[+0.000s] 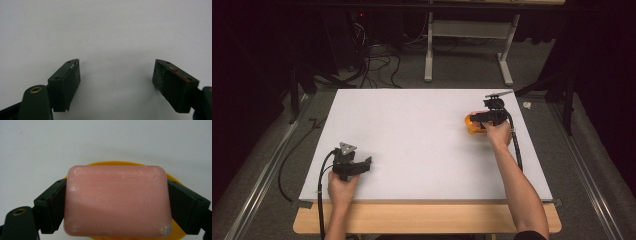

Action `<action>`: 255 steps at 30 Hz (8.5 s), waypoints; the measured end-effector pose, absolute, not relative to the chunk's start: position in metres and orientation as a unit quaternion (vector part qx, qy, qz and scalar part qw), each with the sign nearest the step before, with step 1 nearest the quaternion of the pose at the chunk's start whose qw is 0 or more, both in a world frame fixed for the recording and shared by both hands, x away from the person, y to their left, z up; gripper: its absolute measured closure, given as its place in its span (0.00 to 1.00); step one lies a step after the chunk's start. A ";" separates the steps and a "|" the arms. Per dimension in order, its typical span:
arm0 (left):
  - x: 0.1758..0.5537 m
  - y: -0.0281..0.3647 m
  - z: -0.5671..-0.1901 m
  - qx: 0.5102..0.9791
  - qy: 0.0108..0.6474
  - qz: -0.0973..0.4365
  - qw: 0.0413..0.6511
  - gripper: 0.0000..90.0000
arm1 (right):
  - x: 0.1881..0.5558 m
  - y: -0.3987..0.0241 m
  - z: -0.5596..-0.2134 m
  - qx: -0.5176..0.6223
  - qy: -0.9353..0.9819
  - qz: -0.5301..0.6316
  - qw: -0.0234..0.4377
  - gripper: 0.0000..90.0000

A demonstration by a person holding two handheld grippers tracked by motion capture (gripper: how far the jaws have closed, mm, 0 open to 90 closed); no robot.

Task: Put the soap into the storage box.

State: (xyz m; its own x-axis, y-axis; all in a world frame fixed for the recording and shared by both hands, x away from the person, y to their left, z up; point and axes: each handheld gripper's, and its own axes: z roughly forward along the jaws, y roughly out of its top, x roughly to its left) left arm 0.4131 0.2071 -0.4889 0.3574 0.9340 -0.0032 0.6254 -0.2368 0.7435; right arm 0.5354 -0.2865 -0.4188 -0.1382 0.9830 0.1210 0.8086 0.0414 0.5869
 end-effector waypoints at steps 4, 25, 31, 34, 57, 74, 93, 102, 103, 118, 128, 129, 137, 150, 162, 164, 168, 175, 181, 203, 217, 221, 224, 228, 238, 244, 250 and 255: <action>0.413 0.207 -0.489 0.751 0.519 0.230 0.337 0.25 | 0.536 -0.287 -0.421 0.638 0.704 0.270 0.158 0.15; 0.413 0.207 -0.489 0.751 0.519 0.229 0.337 0.25 | 0.538 -0.288 -0.427 0.647 0.699 0.262 0.155 0.14; 0.413 0.207 -0.489 0.751 0.519 0.229 0.337 0.25 | 0.535 -0.288 -0.423 0.644 0.698 0.268 0.161 0.15; 0.413 0.207 -0.489 0.751 0.519 0.229 0.337 0.25 | 0.531 -0.290 -0.417 0.640 0.696 0.281 0.166 0.15; 0.413 0.207 -0.489 0.752 0.519 0.230 0.336 0.25 | 0.504 -0.297 -0.394 0.602 0.702 0.329 0.191 0.19; 0.413 0.207 -0.489 0.752 0.518 0.230 0.336 0.25 | 0.476 -0.304 -0.377 0.569 0.705 0.368 0.209 0.20; 0.413 0.207 -0.489 0.753 0.518 0.231 0.335 0.25 | 0.437 -0.307 -0.362 0.532 0.704 0.408 0.235 0.22; 0.413 0.207 -0.489 0.753 0.518 0.230 0.335 0.25 | 0.421 -0.306 -0.363 0.520 0.706 0.420 0.235 0.22; 0.413 0.207 -0.489 0.753 0.518 0.229 0.335 0.25 | 0.420 -0.305 -0.363 0.520 0.705 0.422 0.234 0.22; 0.413 0.207 -0.489 0.752 0.518 0.231 0.335 0.25 | 0.397 -0.305 -0.366 0.506 0.704 0.439 0.237 0.22; 0.413 0.207 -0.489 0.752 0.518 0.231 0.336 0.25 | 0.384 -0.299 -0.377 0.499 0.707 0.444 0.229 0.22; 0.413 0.207 -0.489 0.752 0.518 0.231 0.335 0.25 | 0.384 -0.299 -0.377 0.499 0.707 0.444 0.229 0.22; 0.413 0.206 -0.489 0.752 0.518 0.231 0.336 0.25 | 0.379 -0.296 -0.386 0.502 0.707 0.447 0.221 0.22; 0.413 0.206 -0.489 0.752 0.518 0.232 0.335 0.25 | 0.374 -0.294 -0.400 0.501 0.708 0.449 0.212 0.23; 0.413 0.207 -0.489 0.752 0.518 0.231 0.335 0.25 | 0.374 -0.288 -0.408 0.496 0.716 0.448 0.202 0.23; 0.413 0.206 -0.489 0.752 0.518 0.232 0.335 0.25 | 0.375 -0.286 -0.409 0.495 0.717 0.448 0.200 0.23; 0.413 0.206 -0.489 0.752 0.518 0.232 0.335 0.25 | 0.376 -0.283 -0.413 0.492 0.721 0.445 0.201 0.23; 0.413 0.206 -0.489 0.752 0.518 0.232 0.335 0.25 | 0.379 -0.276 -0.418 0.487 0.727 0.441 0.198 0.23; 0.413 0.207 -0.489 0.752 0.518 0.231 0.335 0.25 | 0.382 -0.273 -0.423 0.491 0.728 0.436 0.198 0.23; 0.413 0.207 -0.489 0.752 0.518 0.231 0.336 0.25 | 0.395 -0.264 -0.445 0.498 0.745 0.403 0.185 0.23; 0.413 0.206 -0.489 0.752 0.518 0.233 0.335 0.25 | 0.402 -0.255 -0.463 0.499 0.763 0.357 0.202 0.23; 0.413 0.206 -0.489 0.752 0.518 0.232 0.335 0.25 | 0.403 -0.253 -0.467 0.503 0.764 0.349 0.204 0.23; 0.413 0.206 -0.489 0.752 0.518 0.233 0.335 0.25 | 0.403 -0.252 -0.470 0.502 0.767 0.342 0.209 0.23; 0.413 0.206 -0.489 0.752 0.518 0.233 0.335 0.25 | 0.404 -0.249 -0.472 0.500 0.771 0.330 0.215 0.23; 0.413 0.206 -0.489 0.752 0.518 0.233 0.335 0.25 | 0.404 -0.245 -0.477 0.496 0.780 0.311 0.222 0.23; 0.413 0.206 -0.489 0.752 0.518 0.233 0.335 0.25 | 0.405 -0.243 -0.480 0.495 0.782 0.306 0.222 0.23; 0.412 0.206 -0.489 0.752 0.518 0.233 0.335 0.25 | 0.407 -0.245 -0.482 0.500 0.779 0.315 0.210 0.22; 0.412 0.206 -0.489 0.752 0.517 0.234 0.335 0.25 | 0.406 -0.246 -0.483 0.497 0.779 0.317 0.213 0.22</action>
State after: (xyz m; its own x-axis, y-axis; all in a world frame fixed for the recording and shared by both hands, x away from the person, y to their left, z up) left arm 0.4123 0.2060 -0.4889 0.3552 0.9348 0.0057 0.6211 -0.2406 0.7459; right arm 0.4064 -0.2457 -0.4829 -0.4151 0.9096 -0.0164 0.6402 0.3049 0.7051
